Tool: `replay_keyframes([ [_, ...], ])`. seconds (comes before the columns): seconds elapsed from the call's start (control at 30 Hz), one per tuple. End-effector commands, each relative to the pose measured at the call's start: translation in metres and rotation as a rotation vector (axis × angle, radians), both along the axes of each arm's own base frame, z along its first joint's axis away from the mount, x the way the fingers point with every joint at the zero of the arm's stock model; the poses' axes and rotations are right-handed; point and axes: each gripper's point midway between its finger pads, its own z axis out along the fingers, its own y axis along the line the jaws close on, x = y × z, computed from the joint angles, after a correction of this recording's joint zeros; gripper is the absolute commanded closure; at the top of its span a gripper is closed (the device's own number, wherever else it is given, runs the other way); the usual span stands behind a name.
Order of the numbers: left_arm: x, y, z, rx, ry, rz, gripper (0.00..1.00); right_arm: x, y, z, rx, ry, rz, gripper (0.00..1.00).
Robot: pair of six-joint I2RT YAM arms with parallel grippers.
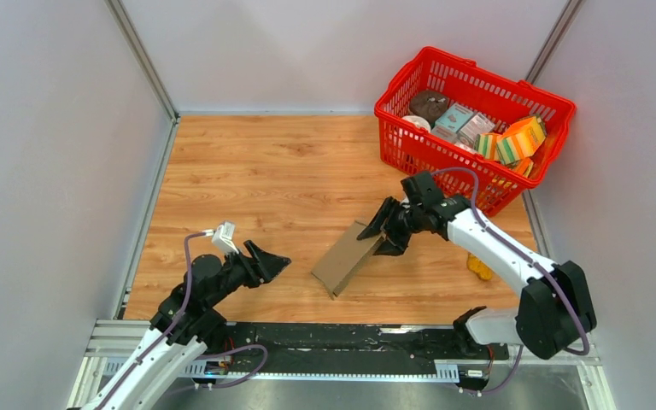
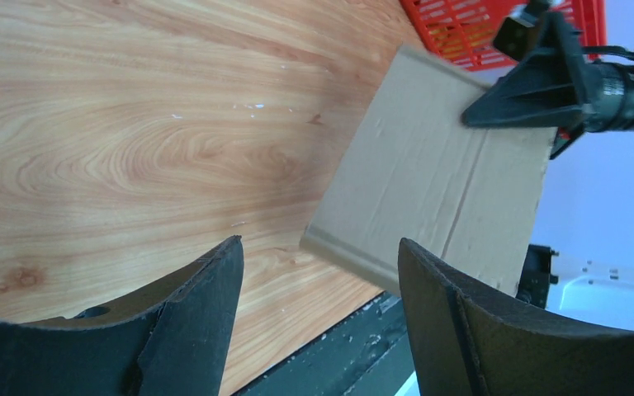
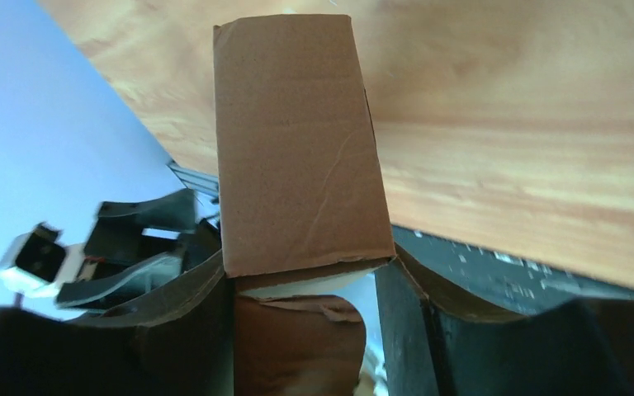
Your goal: Fold the paper box
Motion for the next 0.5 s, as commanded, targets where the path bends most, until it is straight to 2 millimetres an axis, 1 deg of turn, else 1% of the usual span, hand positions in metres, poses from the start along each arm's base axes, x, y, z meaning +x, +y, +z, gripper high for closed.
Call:
replay_keyframes([
  [0.0,-0.008,-0.005,0.029,0.029,-0.102,-0.094,0.24,-0.055,-0.008,-0.006,-0.047,0.353,0.103,0.46],
  [0.07,-0.011,-0.005,0.038,0.027,-0.13,-0.109,0.24,-0.059,-0.016,-0.005,-0.115,0.378,0.144,0.46],
  [0.1,-0.012,-0.005,0.041,0.027,-0.139,-0.115,0.24,-0.061,-0.021,-0.003,-0.163,0.43,0.146,0.46],
  [0.17,-0.013,-0.004,0.047,0.025,-0.169,-0.117,0.24,-0.059,-0.026,0.0,-0.212,0.458,0.152,0.46],
  [0.2,-0.014,-0.003,0.049,0.022,-0.177,-0.116,0.24,-0.061,-0.034,-0.005,-0.267,0.511,0.145,0.46],
  [0.23,-0.015,-0.002,0.054,0.017,-0.196,-0.114,0.24,-0.053,-0.033,0.002,-0.282,0.499,0.144,0.46],
  [0.3,-0.018,0.0,0.057,0.011,-0.21,-0.117,0.24,-0.049,-0.039,0.001,-0.347,0.523,0.134,0.46],
  [0.37,-0.021,0.001,0.061,-0.001,-0.226,-0.122,0.24,-0.039,-0.039,-0.001,-0.384,0.527,0.119,0.45],
  [0.4,-0.023,0.001,0.062,-0.005,-0.231,-0.126,0.24,-0.035,-0.042,-0.005,-0.417,0.527,0.095,0.44],
  [0.47,-0.026,0.002,0.067,-0.013,-0.245,-0.133,0.24,-0.027,-0.039,-0.012,-0.424,0.533,0.077,0.43],
])
